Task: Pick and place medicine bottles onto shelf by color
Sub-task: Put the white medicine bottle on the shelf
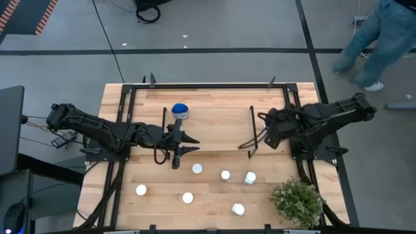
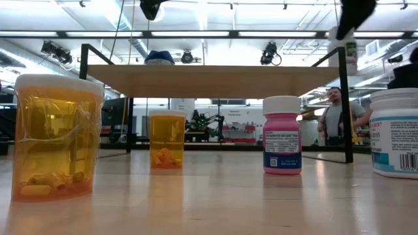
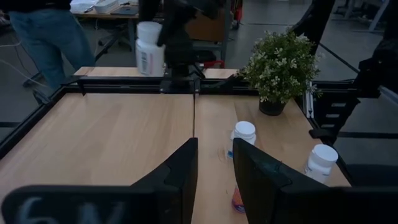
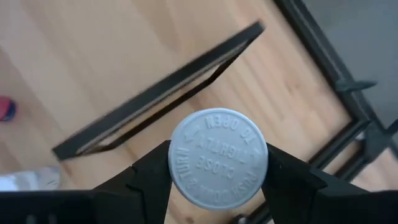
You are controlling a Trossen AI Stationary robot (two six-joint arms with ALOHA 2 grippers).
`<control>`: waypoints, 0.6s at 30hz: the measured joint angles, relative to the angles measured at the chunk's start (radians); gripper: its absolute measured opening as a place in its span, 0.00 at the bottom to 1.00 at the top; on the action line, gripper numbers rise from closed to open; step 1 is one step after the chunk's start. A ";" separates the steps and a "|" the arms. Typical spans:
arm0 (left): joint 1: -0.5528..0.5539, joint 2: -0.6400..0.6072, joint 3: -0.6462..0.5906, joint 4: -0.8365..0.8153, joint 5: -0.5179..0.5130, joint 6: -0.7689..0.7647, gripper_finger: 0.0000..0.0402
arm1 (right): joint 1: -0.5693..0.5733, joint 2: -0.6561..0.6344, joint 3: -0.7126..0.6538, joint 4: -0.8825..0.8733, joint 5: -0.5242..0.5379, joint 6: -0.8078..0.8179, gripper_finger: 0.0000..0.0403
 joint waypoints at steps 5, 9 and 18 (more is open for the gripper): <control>-0.011 0.000 0.000 -0.001 0.000 -0.002 0.27 | -0.102 0.062 0.136 -0.036 0.012 -0.152 0.53; -0.018 0.000 0.000 -0.001 0.001 -0.001 0.27 | -0.184 0.121 0.232 -0.021 0.018 -0.274 0.53; -0.017 0.000 0.000 -0.002 0.000 -0.002 0.27 | -0.349 0.214 0.309 0.100 -0.017 -0.458 0.54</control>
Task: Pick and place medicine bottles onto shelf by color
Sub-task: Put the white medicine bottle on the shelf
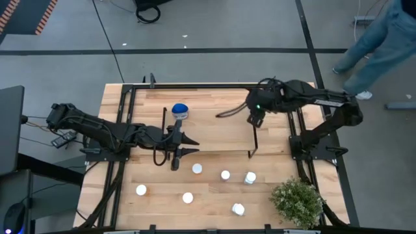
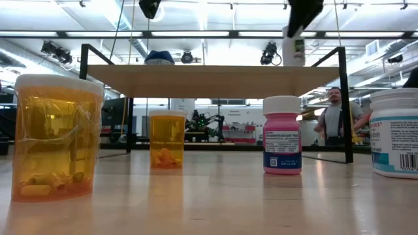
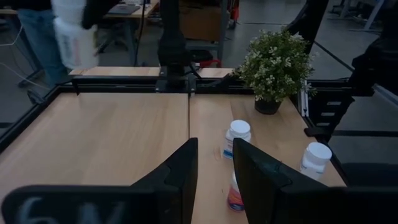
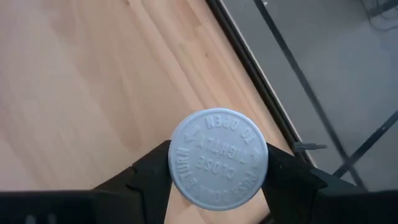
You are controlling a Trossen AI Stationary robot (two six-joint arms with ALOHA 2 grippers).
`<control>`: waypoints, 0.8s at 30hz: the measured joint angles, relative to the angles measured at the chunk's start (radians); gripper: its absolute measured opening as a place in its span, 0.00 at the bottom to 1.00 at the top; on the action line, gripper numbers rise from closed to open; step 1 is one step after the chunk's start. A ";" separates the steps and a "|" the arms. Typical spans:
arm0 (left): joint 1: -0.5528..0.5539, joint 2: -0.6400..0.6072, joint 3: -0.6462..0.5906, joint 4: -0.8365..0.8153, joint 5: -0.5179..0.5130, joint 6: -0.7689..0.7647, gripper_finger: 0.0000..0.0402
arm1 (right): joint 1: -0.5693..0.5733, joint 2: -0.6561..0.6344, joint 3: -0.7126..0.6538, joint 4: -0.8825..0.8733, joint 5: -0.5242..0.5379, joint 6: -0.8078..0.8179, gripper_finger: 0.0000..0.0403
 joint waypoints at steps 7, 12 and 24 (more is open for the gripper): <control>0.000 0.000 0.000 -0.008 0.000 0.000 0.27 | -0.101 0.035 -0.004 0.090 -0.135 -0.003 0.54; 0.000 0.000 0.000 -0.014 0.000 0.000 0.27 | -0.124 0.064 -0.004 0.110 -0.172 0.030 0.54; -0.006 0.000 0.000 -0.026 0.000 -0.005 0.27 | -0.116 0.127 -0.005 0.117 -0.184 0.078 0.54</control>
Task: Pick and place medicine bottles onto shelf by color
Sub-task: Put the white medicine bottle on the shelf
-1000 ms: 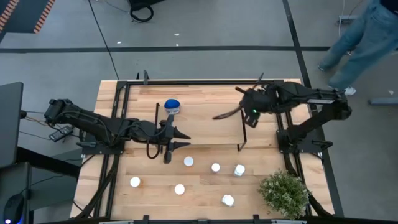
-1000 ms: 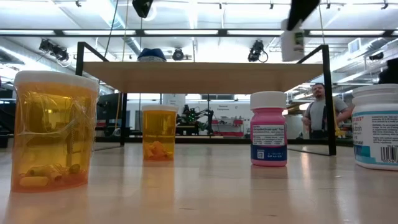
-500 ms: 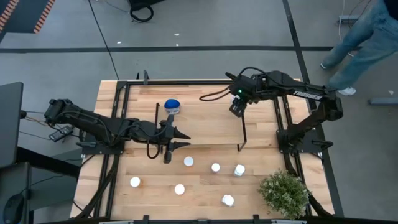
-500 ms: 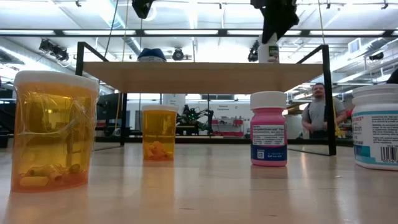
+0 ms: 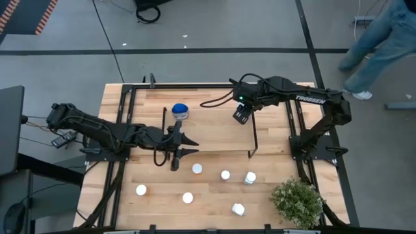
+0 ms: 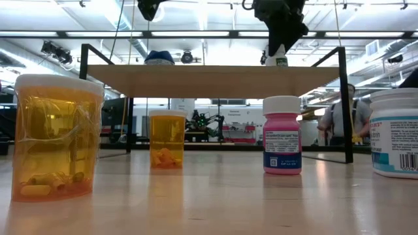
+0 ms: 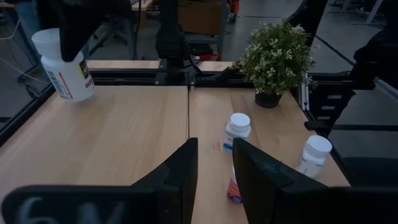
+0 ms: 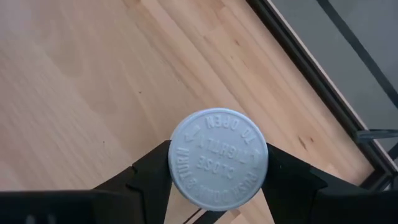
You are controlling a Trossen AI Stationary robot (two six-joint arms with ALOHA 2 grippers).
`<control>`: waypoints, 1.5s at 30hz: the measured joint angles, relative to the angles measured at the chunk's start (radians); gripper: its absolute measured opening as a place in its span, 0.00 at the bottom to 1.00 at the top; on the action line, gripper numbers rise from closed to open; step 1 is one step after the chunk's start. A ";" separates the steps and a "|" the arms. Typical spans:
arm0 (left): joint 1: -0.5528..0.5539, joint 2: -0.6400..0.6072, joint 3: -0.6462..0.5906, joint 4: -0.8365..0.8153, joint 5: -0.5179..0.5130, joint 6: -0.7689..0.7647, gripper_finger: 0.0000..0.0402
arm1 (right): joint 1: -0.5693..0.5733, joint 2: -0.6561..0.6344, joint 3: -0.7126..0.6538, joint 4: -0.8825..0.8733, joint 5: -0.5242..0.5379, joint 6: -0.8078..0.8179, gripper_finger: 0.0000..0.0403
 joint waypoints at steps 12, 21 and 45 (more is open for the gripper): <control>-0.012 0.000 0.000 -0.003 0.000 -0.003 0.27 | 0.000 0.001 0.000 -0.001 0.000 0.065 0.56; -0.023 0.000 0.000 -0.003 0.001 -0.004 0.27 | 0.001 0.001 0.000 -0.023 0.004 0.139 0.56; -0.022 0.000 0.000 0.002 0.000 0.015 0.27 | 0.047 0.009 0.000 -0.011 0.068 0.206 0.56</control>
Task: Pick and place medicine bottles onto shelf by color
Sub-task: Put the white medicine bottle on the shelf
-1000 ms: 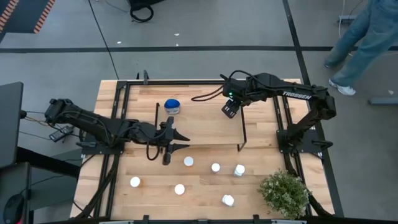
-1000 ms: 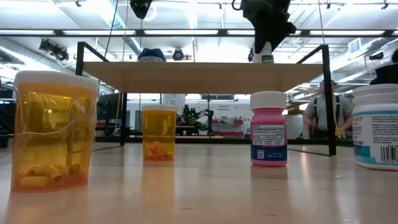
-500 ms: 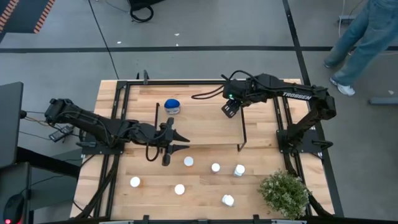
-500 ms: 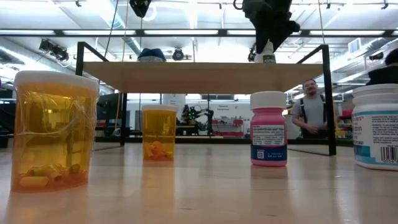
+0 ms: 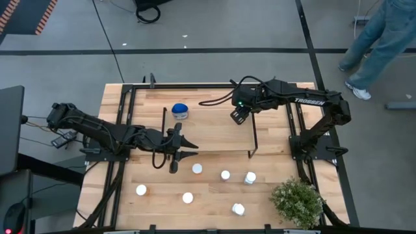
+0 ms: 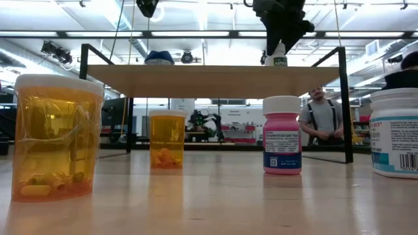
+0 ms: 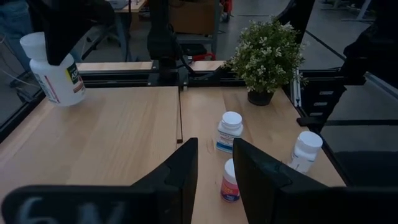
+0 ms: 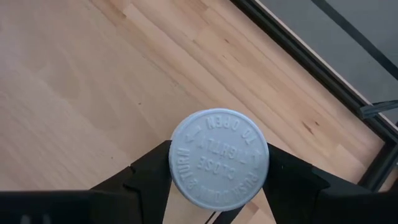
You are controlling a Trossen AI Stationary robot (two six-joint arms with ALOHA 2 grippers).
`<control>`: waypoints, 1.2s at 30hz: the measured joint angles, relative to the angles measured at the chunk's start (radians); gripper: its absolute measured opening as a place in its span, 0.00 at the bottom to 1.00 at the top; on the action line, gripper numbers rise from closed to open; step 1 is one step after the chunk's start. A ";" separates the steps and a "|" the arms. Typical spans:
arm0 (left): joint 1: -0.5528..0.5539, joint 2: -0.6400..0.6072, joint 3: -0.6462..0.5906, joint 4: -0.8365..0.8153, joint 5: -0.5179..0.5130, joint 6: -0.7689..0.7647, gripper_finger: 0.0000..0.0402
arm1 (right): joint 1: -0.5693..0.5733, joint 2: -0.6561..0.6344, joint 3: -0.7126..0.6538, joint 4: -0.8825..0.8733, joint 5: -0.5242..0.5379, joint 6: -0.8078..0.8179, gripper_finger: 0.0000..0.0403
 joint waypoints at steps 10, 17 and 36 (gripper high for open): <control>0.000 0.000 0.000 0.007 0.000 0.001 0.27 | 0.007 -0.003 -0.065 0.038 -0.017 0.029 0.56; 0.000 0.000 0.000 0.006 0.000 0.001 0.27 | 0.006 -0.009 -0.080 0.071 -0.006 0.013 0.56; 0.000 0.000 0.000 0.004 0.000 -0.001 0.27 | 0.000 -0.011 -0.085 0.053 -0.018 -0.039 0.66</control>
